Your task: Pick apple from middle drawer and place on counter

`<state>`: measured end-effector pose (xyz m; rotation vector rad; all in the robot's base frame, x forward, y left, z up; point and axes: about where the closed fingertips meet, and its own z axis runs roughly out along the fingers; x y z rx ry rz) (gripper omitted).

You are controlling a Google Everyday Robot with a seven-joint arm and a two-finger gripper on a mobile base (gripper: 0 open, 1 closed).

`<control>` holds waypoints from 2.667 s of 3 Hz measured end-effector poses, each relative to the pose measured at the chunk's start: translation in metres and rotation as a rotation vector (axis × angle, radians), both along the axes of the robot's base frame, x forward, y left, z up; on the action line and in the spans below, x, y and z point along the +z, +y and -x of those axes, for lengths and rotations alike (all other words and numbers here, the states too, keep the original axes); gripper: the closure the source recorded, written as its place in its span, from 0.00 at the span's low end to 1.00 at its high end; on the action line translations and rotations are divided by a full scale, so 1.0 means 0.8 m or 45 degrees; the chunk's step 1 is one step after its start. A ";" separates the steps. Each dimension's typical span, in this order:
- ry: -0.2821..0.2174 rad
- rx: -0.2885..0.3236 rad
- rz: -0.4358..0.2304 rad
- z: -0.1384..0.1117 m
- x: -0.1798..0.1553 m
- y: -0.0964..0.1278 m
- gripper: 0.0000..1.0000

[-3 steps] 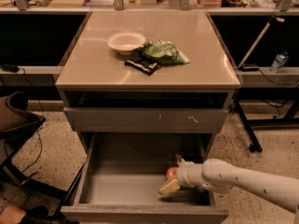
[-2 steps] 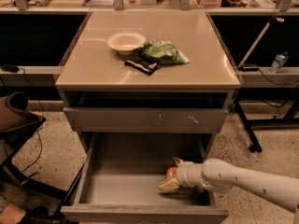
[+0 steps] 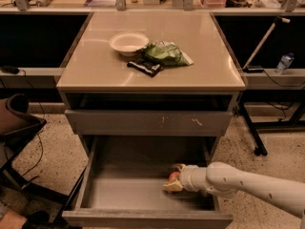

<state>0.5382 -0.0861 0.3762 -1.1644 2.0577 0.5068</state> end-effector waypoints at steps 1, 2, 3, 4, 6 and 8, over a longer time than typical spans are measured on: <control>-0.016 0.008 0.018 0.007 0.011 0.009 0.87; -0.048 -0.070 0.033 0.018 0.059 0.019 1.00; -0.096 -0.243 0.033 0.043 0.140 0.024 1.00; -0.016 -0.365 0.015 0.103 0.191 0.050 1.00; 0.029 -0.387 0.068 0.140 0.195 0.037 1.00; 0.122 -0.522 -0.037 0.077 0.316 0.013 1.00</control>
Offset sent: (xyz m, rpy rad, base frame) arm -0.0702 0.0151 0.1783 -0.1900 -0.1615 -0.1008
